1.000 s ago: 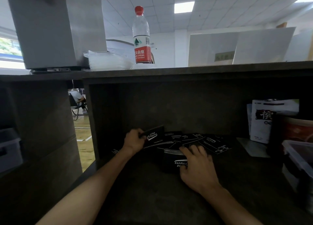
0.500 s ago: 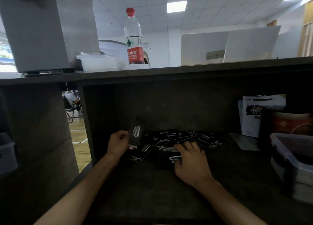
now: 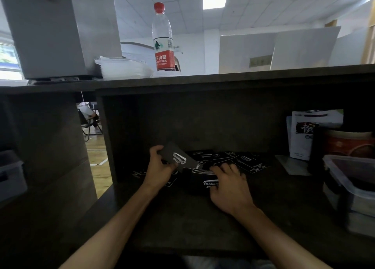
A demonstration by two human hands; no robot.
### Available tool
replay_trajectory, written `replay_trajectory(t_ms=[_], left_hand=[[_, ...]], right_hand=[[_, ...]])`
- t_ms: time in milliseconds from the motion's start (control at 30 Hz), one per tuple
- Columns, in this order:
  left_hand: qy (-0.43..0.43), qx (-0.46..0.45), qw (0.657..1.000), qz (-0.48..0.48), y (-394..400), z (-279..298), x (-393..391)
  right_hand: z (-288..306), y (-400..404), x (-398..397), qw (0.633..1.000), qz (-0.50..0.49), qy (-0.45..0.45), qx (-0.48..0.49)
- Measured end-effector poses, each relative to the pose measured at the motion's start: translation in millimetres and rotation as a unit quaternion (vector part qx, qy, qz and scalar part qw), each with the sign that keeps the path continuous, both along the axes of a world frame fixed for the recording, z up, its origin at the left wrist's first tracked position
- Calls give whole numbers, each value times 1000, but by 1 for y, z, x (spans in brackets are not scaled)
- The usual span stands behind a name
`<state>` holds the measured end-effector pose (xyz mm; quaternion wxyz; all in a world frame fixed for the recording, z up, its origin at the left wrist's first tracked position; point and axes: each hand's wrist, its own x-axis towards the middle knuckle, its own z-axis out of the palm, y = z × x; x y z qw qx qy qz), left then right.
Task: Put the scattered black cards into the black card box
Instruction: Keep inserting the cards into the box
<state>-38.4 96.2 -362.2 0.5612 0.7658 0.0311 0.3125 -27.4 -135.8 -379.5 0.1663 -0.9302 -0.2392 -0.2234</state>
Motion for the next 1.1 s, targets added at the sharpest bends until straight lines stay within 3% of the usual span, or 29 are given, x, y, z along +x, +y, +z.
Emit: replay_trajectory(t_ms=[133, 200, 267, 367, 433, 500, 667, 833, 933, 1033, 1100], left_hand=[[38, -13, 999, -19, -5, -3, -12], [68, 25, 996, -59, -7, -4, -21], [88, 169, 980, -63, -9, -4, -27], [111, 387, 914, -50, -17, -12, -28], [117, 459, 880, -31, -21, -14, -23], [135, 481, 866, -3, -14, -9, -18], [234, 379, 885, 134, 14, 3, -4], [329, 261, 905, 73, 14, 11, 15], [264, 184, 942, 97, 20, 15, 18], [132, 77, 976, 154, 23, 19, 11], [63, 26, 989, 132, 24, 18, 4]], right_hand=[[1, -1, -2, 1000, 9, 1, 7], [2, -1, -3, 1000, 17, -1, 14], [2, -2, -3, 1000, 25, -3, 10], [2, -3, -2, 1000, 26, -2, 7], [1, -3, -2, 1000, 23, 0, 4], [2, -3, -2, 1000, 19, -3, -4], [-1, -1, -2, 1000, 9, -13, -23], [-1, -1, -3, 999, 5, -17, -27], [-1, 0, -3, 1000, 6, -16, -25], [-1, -1, -2, 1000, 6, -17, -24], [0, -1, -2, 1000, 4, -14, -27]])
